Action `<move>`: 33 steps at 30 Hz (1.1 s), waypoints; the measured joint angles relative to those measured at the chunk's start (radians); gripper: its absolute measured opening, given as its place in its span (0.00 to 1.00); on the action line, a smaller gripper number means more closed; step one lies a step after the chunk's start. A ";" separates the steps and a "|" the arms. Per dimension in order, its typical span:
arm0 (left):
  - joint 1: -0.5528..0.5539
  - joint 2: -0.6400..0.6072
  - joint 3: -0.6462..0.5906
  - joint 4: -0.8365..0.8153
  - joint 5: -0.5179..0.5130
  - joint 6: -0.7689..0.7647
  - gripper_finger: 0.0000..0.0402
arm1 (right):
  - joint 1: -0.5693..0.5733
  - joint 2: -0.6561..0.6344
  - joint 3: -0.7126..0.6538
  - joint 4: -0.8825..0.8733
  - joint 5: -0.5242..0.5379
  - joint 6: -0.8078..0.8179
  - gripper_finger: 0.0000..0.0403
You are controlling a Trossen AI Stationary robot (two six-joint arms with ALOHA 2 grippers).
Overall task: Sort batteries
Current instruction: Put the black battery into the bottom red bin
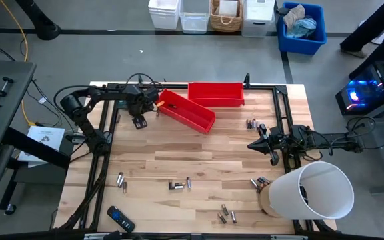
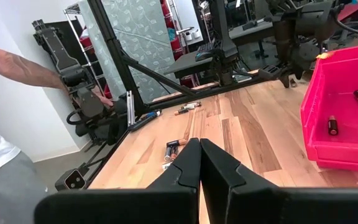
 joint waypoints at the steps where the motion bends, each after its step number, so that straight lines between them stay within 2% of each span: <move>1: 0.001 0.000 0.000 -0.003 0.007 0.001 0.50 | 0.000 0.000 0.000 0.000 0.000 0.000 0.00; 6: -0.003 0.003 0.014 -0.032 -0.056 -0.041 0.50 | 0.000 0.000 0.000 0.000 0.000 0.000 0.00; 10: 0.000 0.001 0.021 -0.066 -0.028 -0.028 0.50 | 0.000 0.000 0.000 0.000 0.000 0.000 0.00; 16: 0.000 0.001 0.016 -0.088 0.072 0.017 0.48 | 0.000 0.000 0.000 0.000 0.000 0.000 0.00; 23: -0.009 0.001 0.016 -0.094 0.098 0.010 0.32 | 0.000 0.000 0.000 0.000 0.000 0.000 0.00; 26: -0.019 0.000 0.016 -0.097 0.111 -0.022 0.19 | 0.000 0.000 0.000 0.000 0.000 0.000 0.00; 29: -0.028 -0.003 0.017 -0.120 0.168 -0.057 0.06 | 0.000 0.000 0.000 0.000 0.000 0.000 0.00; 33: -0.032 -0.015 0.017 -0.193 0.214 -0.089 0.06 | 0.000 0.000 0.000 0.000 0.000 0.000 0.00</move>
